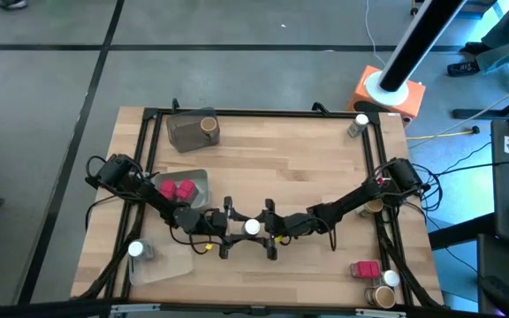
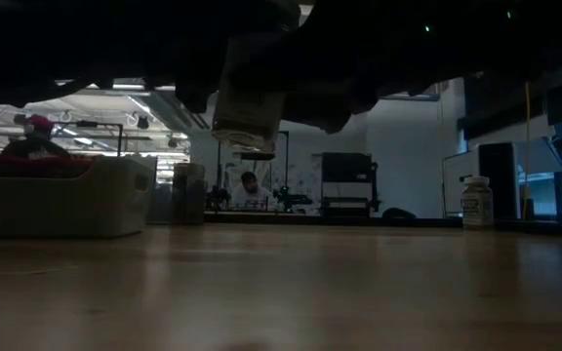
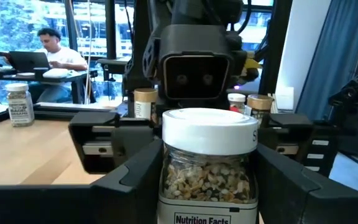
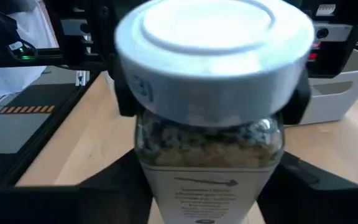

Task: Sort spices by type
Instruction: Put the top middle white seasoning bottle into the transparent bin

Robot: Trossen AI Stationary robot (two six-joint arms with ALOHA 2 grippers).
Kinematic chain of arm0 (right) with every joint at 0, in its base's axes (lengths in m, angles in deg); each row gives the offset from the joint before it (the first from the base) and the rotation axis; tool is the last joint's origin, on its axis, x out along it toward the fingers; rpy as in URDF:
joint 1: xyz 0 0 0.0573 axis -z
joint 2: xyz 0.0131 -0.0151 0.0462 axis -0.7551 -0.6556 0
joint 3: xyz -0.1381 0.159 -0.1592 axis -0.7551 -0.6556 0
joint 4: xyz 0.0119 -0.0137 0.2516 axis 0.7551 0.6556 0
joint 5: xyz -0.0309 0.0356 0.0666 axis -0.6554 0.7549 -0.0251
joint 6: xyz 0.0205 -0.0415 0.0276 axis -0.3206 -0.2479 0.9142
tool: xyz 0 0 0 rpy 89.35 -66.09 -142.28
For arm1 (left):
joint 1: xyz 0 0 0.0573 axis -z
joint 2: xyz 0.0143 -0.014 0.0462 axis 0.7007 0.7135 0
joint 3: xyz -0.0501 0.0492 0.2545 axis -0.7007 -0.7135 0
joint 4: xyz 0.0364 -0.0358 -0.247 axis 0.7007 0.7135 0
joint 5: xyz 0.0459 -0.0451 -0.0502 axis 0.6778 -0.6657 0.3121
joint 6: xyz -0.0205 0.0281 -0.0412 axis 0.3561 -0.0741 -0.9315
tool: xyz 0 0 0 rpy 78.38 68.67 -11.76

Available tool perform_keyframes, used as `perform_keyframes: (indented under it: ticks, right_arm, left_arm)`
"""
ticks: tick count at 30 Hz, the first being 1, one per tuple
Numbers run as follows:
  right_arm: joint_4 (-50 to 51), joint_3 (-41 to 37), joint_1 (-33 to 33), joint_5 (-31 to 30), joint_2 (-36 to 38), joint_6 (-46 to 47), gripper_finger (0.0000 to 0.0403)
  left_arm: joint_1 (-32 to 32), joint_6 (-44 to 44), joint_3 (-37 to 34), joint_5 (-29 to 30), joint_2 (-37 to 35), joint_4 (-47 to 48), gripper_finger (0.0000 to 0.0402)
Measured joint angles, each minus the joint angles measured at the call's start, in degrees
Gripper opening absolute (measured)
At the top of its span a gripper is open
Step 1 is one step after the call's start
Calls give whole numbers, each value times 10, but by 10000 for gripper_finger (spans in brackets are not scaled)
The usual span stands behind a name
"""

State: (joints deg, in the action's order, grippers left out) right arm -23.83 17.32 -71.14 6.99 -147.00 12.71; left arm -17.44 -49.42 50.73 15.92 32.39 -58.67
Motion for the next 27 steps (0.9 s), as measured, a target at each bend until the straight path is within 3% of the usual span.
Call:
perform_keyframes:
  ticks: [7, 20, 27]
  right_arm:
    - [8, 0, 0, 0, 0, -6, 202]
    - [31, 0, 5, 5, -1, 2, 202]
    - [27, 0, 13, -3, -1, 2, 202]
  left_arm:
    - [0, -12, 0, 1, -3, 18, 195]
    - [4, -153, 0, -48, -208, 426, 273]
    - [-17, -162, 11, -46, -229, 457, 276]
